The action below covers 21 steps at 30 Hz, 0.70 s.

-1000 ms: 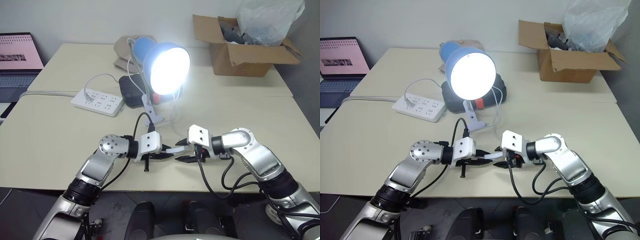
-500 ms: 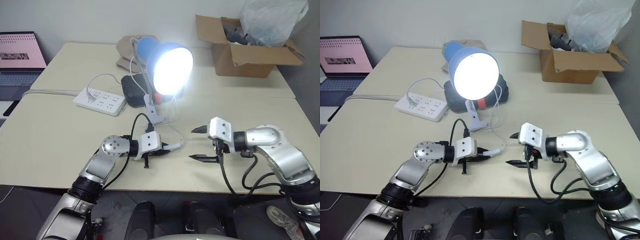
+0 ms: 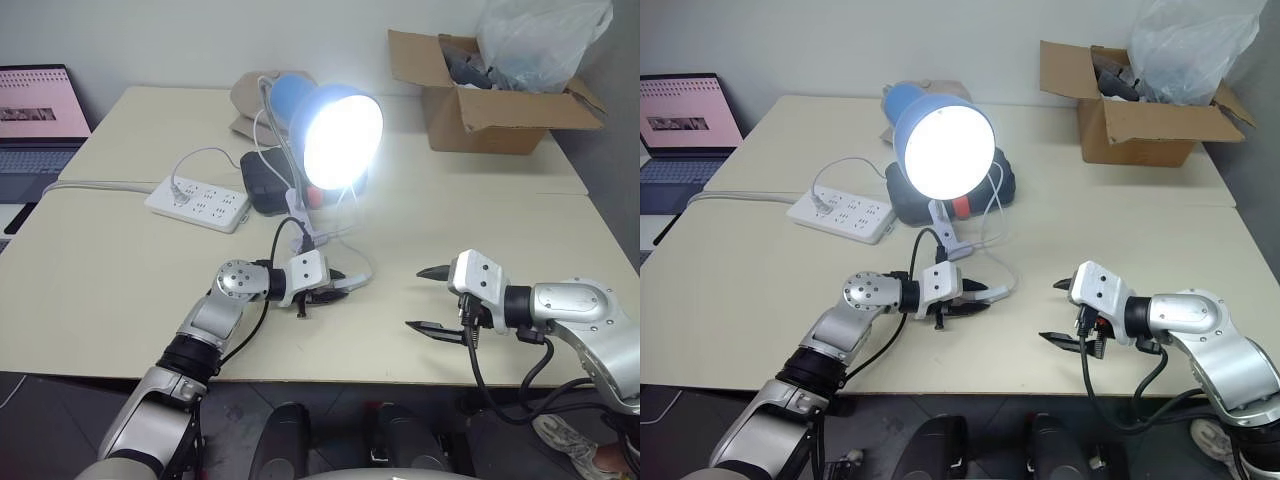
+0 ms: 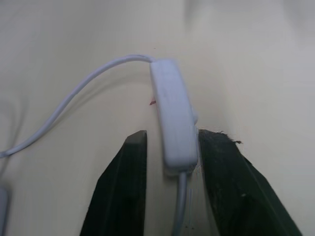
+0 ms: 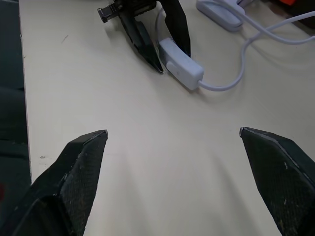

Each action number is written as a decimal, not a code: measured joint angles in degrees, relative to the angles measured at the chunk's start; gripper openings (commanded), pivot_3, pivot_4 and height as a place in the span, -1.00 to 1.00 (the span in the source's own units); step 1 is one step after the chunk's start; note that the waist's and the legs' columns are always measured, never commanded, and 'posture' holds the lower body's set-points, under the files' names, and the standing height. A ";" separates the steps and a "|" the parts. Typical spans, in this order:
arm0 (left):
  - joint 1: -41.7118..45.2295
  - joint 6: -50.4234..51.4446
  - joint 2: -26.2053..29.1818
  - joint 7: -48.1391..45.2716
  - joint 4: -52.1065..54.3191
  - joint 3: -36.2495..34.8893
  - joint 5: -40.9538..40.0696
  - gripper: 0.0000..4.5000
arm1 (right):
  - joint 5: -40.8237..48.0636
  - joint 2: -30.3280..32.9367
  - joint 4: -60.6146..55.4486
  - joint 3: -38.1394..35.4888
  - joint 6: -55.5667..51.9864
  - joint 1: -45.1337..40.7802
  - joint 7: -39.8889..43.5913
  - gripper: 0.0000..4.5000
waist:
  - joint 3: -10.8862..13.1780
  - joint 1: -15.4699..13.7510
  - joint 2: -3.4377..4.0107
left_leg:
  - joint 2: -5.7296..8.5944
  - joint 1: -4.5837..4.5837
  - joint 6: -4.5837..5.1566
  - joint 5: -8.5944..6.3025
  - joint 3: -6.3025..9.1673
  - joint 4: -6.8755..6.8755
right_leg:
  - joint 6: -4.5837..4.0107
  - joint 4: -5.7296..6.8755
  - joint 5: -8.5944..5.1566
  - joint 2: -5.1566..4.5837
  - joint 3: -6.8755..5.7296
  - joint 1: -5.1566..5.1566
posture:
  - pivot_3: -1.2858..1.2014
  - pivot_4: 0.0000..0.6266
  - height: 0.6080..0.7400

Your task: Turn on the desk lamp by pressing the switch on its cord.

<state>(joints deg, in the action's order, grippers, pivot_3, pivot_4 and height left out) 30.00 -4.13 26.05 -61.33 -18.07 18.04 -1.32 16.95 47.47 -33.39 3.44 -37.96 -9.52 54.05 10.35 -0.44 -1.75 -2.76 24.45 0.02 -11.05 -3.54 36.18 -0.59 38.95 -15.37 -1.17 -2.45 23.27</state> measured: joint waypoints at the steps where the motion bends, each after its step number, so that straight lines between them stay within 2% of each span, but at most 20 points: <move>1: 0.02 0.35 0.01 -0.41 0.09 -0.13 -0.43 0.25 | 0.03 0.00 -0.10 0.00 0.01 0.02 -0.25 1.00 | 0.00 0.01 0.00 | 0.00 0.00 0.00 0.00 0.00 0.00 | 0.00 0.00 0.00 0.00 0.00 0.00 | 0.03 -0.52 1.00; 8: -1.52 7.60 3.17 -1.37 8.30 -4.60 -5.69 0.89 | 0.01 0.75 0.43 0.02 1.27 1.33 -0.54 1.00 | 0.00 0.34 0.00 | -0.01 0.00 0.00 0.00 0.01 -0.01 | 0.00 -0.01 0.00 0.01 0.01 0.00 | 0.03 -0.52 1.00; 13: -7.47 14.97 8.29 -3.31 18.75 -7.66 -10.85 0.89 | 0.67 0.75 2.38 -0.87 4.06 1.30 0.15 1.00 | 0.00 0.58 0.00 | -0.03 -0.02 -0.01 0.00 0.02 -0.01 | 0.00 0.00 -0.01 0.01 0.00 0.00 | 0.03 -0.52 1.00; 16: -10.44 17.96 10.80 -1.31 22.76 -10.50 -11.42 0.89 | 1.19 1.02 3.55 -2.46 7.17 1.53 1.33 1.00 | 0.00 0.50 0.00 | -0.03 -0.02 -0.01 0.00 0.06 -0.02 | 0.00 0.00 -0.01 0.00 -0.04 -0.02 | 0.03 -0.52 1.00; 21: -17.41 23.96 16.26 1.40 30.23 -18.48 -14.42 0.89 | 4.35 2.25 6.13 -6.38 9.89 1.93 4.89 1.00 | 0.00 0.57 0.00 | -0.02 -0.04 -0.01 0.00 0.01 -0.02 | 0.00 -0.04 -0.01 -0.04 0.02 -0.03 | 0.03 -0.52 1.00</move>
<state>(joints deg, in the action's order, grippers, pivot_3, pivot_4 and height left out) 12.59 19.83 42.31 -59.93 12.17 -0.43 -15.75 21.30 49.72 -27.26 -2.95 -28.07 -7.59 58.93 10.36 0.12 -1.75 -2.78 24.41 0.01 -11.05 -3.54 36.16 -0.59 38.92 -15.37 -1.21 -2.43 23.24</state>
